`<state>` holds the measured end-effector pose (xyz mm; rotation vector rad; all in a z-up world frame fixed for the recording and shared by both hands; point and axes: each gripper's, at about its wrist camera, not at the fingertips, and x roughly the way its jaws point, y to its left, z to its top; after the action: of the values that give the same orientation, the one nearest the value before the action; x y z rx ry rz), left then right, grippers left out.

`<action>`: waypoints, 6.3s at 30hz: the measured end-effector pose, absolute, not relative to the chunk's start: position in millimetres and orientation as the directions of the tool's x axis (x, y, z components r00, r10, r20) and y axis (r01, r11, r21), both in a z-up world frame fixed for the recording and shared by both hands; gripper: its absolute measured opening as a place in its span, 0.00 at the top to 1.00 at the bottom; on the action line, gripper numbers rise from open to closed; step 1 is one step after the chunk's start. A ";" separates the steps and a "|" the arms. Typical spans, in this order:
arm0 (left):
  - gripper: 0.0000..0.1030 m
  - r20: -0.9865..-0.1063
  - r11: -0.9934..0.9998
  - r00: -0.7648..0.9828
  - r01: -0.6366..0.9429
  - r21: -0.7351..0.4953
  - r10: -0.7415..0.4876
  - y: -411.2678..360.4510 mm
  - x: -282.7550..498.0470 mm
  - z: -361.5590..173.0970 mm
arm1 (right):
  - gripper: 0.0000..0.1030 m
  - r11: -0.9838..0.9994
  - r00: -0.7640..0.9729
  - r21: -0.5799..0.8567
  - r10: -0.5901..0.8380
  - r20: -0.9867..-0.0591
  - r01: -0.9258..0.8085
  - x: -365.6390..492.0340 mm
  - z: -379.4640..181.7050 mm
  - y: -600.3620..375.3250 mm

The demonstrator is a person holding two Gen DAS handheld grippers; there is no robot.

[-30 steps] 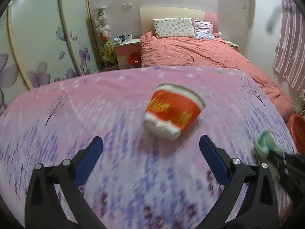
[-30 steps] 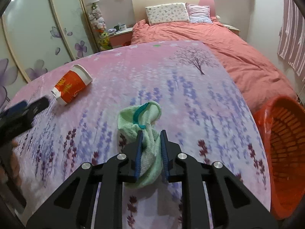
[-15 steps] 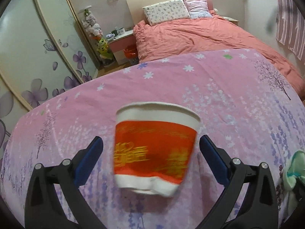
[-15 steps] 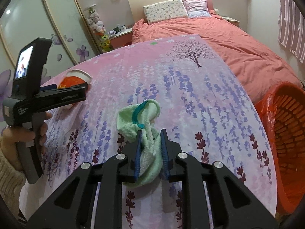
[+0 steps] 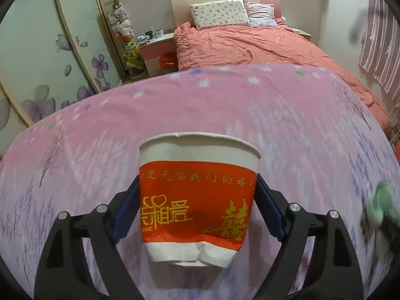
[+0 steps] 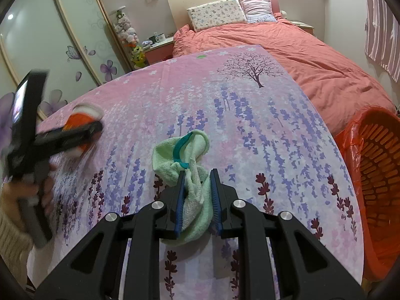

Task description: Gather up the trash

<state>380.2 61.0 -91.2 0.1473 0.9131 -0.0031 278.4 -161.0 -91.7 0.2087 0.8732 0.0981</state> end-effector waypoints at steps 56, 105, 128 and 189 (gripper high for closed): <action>0.27 -0.797 0.998 0.604 0.058 0.022 -0.017 116.5 288.0 -94.1 | 0.83 0.988 0.642 0.153 0.123 -0.756 -0.010 266.3 -89.3 -145.1; 0.27 -0.608 0.879 0.687 0.475 -0.040 -0.399 -186.2 186.0 30.5 | 0.83 0.929 0.852 0.228 -0.144 -0.503 0.291 130.8 1.9 -353.7; 0.16 -0.745 0.814 0.516 0.577 -0.062 -0.423 -297.1 242.7 -64.1 | 0.32 0.849 0.828 0.376 -0.120 -0.548 0.372 147.4 -53.2 -435.7; 0.04 -0.480 1.000 0.877 -0.010 0.020 0.019 -15.3 -22.6 9.7 | 0.02 0.855 0.734 -0.070 -0.481 -0.480 0.514 -20.9 -6.4 -213.5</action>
<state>-22.6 -15.3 9.7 0.0171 0.5005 0.0150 -20.9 -213.5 -6.4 0.0686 0.5081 -0.5477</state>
